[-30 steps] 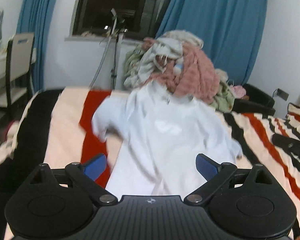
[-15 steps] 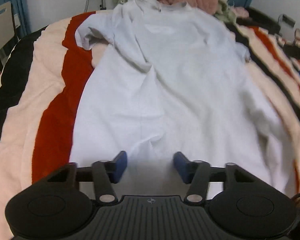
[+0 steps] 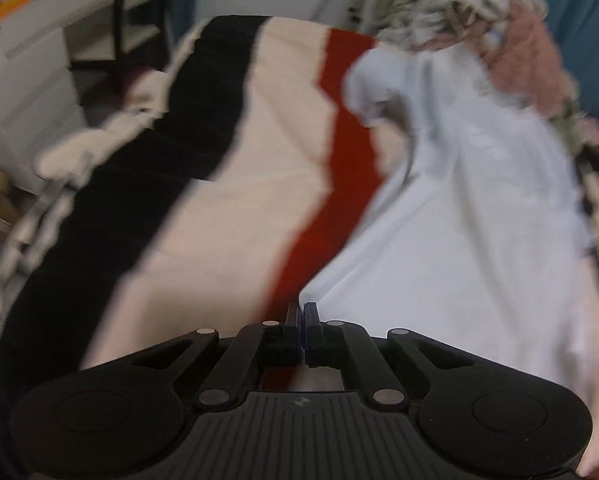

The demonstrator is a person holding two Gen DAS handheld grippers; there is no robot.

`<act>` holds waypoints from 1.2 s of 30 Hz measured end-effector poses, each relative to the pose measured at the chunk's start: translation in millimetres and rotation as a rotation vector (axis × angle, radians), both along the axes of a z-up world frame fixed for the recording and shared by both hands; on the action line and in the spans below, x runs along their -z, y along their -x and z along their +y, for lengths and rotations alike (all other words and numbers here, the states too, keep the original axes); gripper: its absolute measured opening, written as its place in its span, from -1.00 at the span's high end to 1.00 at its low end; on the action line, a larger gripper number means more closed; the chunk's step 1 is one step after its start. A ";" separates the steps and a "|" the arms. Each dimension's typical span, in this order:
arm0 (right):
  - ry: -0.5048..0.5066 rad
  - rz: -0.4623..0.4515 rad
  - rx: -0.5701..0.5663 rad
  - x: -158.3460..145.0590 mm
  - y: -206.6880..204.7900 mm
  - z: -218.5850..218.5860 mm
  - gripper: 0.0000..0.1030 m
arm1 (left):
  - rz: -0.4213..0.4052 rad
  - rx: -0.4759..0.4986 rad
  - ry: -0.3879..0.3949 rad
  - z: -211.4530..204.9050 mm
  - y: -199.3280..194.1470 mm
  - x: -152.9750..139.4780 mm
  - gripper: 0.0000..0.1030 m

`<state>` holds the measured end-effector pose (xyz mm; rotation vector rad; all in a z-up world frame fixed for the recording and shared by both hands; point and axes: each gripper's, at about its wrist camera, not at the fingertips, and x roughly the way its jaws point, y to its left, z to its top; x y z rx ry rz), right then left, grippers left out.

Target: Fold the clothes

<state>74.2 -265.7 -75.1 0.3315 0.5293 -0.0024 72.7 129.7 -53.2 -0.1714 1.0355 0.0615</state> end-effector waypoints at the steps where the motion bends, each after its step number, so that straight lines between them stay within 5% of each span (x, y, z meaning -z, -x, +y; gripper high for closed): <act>1: -0.001 0.003 0.002 1.0 -1.7 -0.1 -0.69 | 0.023 -0.001 0.000 5.4 -4.4 3.0 0.97; 5: -0.004 0.016 0.011 5.0 -8.7 -0.4 -0.69 | -0.006 -0.040 0.086 29.5 -23.4 2.7 0.88; 10: 0.005 0.005 0.014 16.0 -30.5 2.1 -0.69 | -0.136 -0.045 0.236 43.0 -77.5 -14.2 -0.06; 12: 0.010 -0.003 0.014 21.0 -40.7 3.5 -0.69 | -0.186 -0.041 0.293 29.8 -114.2 -17.9 -0.12; 16: 0.032 -0.011 0.005 35.8 -66.9 10.2 -0.69 | -0.327 -0.069 0.303 -2.5 -184.4 -16.4 0.01; 19: 0.075 0.012 -0.006 50.7 -81.7 14.8 -0.69 | -0.325 -0.052 0.311 -30.4 -235.1 -6.0 0.02; 23: 0.056 0.045 -0.015 62.9 -97.7 16.9 -0.69 | -0.292 -0.033 0.214 -49.9 -278.4 4.5 0.11; 25: 0.065 0.053 -0.021 66.2 -102.4 20.7 -0.69 | -0.289 -0.023 0.178 -51.7 -290.2 3.6 0.72; 27: 0.114 0.042 -0.034 66.4 -102.0 29.1 -0.69 | -0.286 -0.013 0.143 -53.6 -302.0 2.8 0.90; 36: 0.267 -0.023 -0.079 63.0 -98.1 55.3 -0.69 | -0.328 -0.065 -0.165 -54.9 -346.2 -17.1 0.96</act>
